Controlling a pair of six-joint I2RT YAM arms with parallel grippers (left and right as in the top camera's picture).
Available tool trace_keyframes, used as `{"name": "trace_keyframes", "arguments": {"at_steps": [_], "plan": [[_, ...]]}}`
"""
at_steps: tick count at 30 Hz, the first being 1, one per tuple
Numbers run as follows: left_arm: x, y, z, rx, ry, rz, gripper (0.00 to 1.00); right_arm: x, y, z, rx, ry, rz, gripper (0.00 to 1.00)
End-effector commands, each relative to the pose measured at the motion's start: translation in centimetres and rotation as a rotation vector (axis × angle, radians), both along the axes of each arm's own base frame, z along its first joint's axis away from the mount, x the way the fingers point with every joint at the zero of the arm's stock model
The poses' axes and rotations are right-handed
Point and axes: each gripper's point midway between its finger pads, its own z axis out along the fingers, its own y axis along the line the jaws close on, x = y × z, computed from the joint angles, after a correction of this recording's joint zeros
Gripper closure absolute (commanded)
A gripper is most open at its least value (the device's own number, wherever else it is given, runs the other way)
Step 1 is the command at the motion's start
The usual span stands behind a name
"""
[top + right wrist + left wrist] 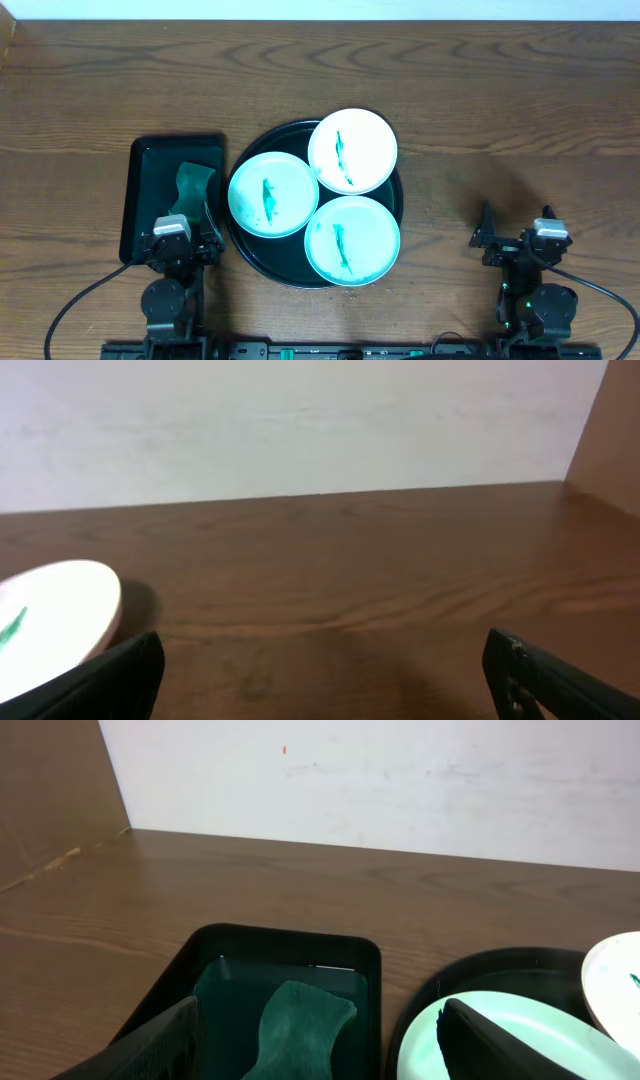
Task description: Clean dirty plates on tray and stack at the side
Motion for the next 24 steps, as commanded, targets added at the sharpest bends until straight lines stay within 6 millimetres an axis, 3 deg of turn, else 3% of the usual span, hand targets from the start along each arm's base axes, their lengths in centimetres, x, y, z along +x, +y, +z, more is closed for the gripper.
{"name": "trace_keyframes", "arguments": {"at_steps": [1, 5, 10, 18, 24], "plan": [[0.1, -0.1, -1.6, -0.001, 0.042, -0.006, 0.25, 0.0, -0.4, 0.0, -0.104, 0.006, -0.010, 0.01], [0.1, -0.3, -0.2, -0.002, 0.025, -0.020, 0.25, 0.0, -0.4, 0.8, -0.125, -0.027, -0.011, 0.01], [0.0, -0.3, 3.8, 0.001, -0.023, -0.019, 0.25, -0.2, -0.3, 3.4, -0.128, -0.098, -0.015, 0.01], [0.6, -0.3, 9.2, -0.001, 0.002, -0.020, 0.25, -0.6, 0.0, 9.1, -0.134, -0.162, 0.002, 0.01], [1.7, -0.2, 12.0, -0.008, 0.150, -0.020, 0.25, 1.3, 1.3, 13.1, -0.130, -0.111, 0.083, 0.01]]}}
